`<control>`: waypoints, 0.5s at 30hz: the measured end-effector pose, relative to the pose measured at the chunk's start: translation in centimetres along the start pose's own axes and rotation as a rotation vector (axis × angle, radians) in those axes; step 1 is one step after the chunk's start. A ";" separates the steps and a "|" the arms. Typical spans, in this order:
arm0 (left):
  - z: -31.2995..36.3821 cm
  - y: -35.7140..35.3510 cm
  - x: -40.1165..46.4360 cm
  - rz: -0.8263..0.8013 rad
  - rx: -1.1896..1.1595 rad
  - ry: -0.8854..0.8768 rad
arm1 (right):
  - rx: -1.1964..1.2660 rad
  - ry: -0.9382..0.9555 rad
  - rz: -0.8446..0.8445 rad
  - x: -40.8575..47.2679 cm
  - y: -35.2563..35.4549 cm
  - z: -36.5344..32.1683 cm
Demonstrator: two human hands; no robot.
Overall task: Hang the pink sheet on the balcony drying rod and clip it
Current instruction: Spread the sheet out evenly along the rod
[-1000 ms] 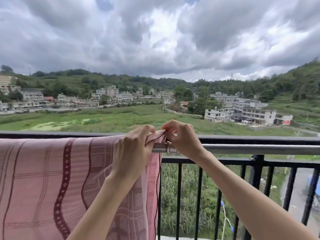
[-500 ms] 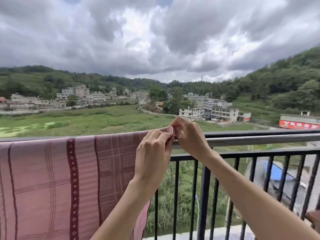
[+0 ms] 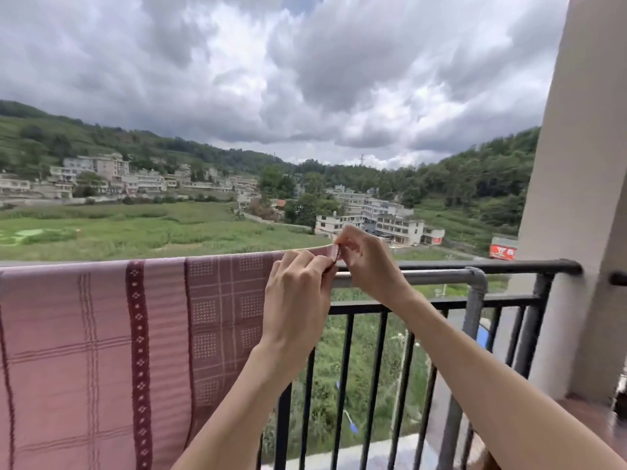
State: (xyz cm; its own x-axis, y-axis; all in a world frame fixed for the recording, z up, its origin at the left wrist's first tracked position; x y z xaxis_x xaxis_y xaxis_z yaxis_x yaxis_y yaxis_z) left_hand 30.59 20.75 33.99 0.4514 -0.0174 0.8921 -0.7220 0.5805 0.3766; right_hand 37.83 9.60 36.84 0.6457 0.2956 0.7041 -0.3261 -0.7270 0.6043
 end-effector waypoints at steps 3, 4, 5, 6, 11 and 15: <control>2.8 -3.6 0.9 0.001 -0.067 -0.019 | -0.012 -0.002 0.028 -0.4 2.9 3.6; 3.6 -4.9 1.2 -0.001 -0.093 -0.019 | -0.018 -0.008 0.042 -0.7 3.9 4.8; 4.2 -6.1 1.4 -0.004 -0.113 -0.018 | -0.025 -0.016 0.051 -0.9 4.8 6.0; 4.9 -7.4 1.5 -0.010 -0.125 -0.020 | -0.033 -0.022 0.058 -1.2 5.7 7.3; 8.6 -12.8 2.5 -0.067 -0.130 -0.065 | -0.054 -0.001 0.055 -1.9 9.2 12.4; 11.4 -16.5 3.6 -0.087 -0.098 -0.077 | -0.030 0.002 0.048 -2.0 11.8 16.2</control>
State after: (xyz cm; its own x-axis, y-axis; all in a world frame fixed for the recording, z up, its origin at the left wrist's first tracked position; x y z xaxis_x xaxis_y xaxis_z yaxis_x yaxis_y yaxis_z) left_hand 38.14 1.86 33.87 0.4658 -0.1317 0.8750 -0.6256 0.6503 0.4309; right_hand 43.93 -9.60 36.50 0.6278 0.2618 0.7330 -0.3771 -0.7215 0.5807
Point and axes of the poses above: each hand's wrist, its own x-axis towards the middle knuckle, its own y-axis out of the back of the hand, z = x × y, the point moved 5 cm from there along x, towards the middle knuckle, and after that the axes turned 4 degrees about -z, right-handed, at the moved point
